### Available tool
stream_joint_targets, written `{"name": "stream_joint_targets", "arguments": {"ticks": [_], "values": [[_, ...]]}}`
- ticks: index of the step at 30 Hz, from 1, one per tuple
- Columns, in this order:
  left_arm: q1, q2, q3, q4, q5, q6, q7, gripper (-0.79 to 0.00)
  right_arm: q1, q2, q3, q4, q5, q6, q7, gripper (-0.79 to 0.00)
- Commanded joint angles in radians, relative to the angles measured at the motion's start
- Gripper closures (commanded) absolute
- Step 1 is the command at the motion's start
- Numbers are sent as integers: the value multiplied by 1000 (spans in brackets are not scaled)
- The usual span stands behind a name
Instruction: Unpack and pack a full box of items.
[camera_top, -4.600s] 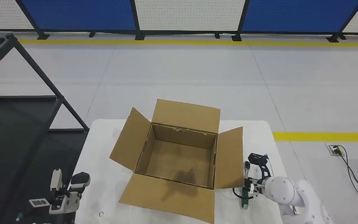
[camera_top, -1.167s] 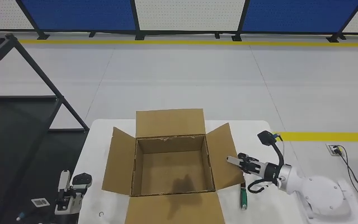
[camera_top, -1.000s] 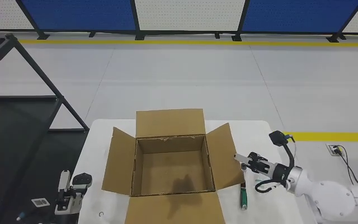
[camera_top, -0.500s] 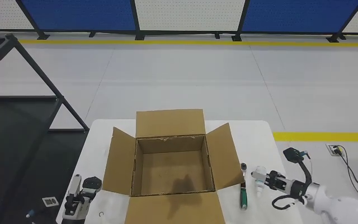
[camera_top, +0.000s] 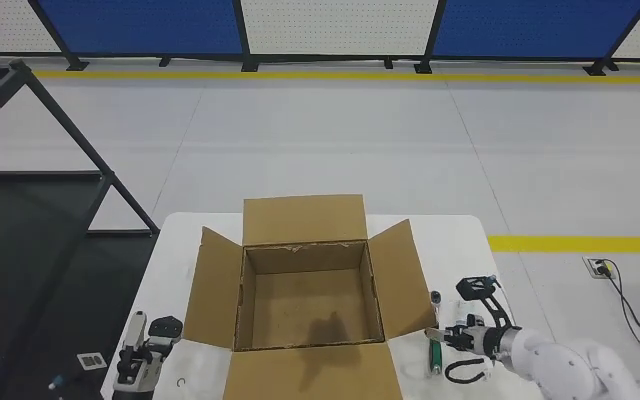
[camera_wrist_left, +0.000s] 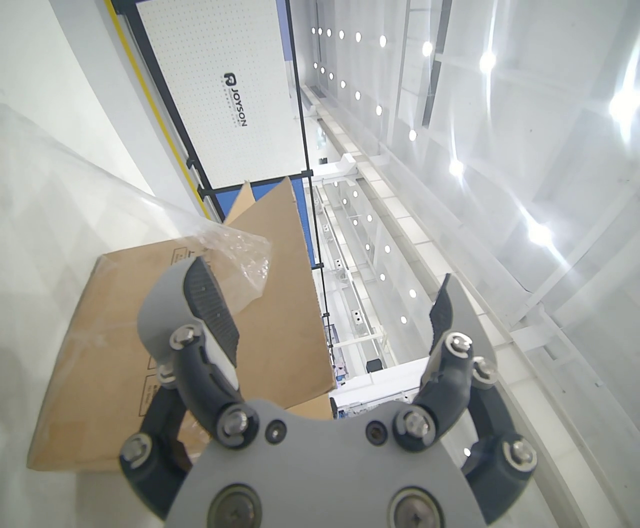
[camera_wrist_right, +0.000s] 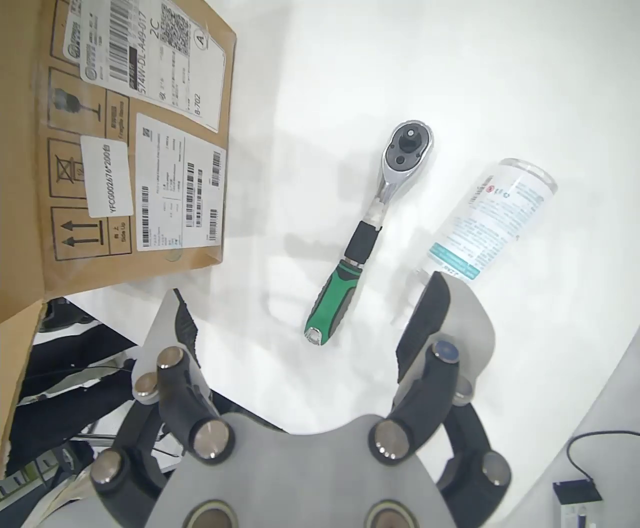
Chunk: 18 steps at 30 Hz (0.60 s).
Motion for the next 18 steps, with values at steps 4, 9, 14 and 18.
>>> {"name": "stream_joint_targets", "arguments": {"ticks": [4, 9, 14, 18], "values": [[-4, -1, 15, -2, 9, 6, 4, -785, 35, -2, -78, -9, -94, 41, 27, -785], [-14, -1, 26, 5, 14, 16, 11, -785, 85, -8, -144, 11, -160, 93, 40, -785], [-29, -2, 34, 15, 19, 32, 22, -785, 85, -8, -144, 11, -160, 93, 40, -785], [-46, -2, 43, 24, 28, 50, 24, -785, 81, -9, -146, 12, -156, 91, 24, -785]]}}
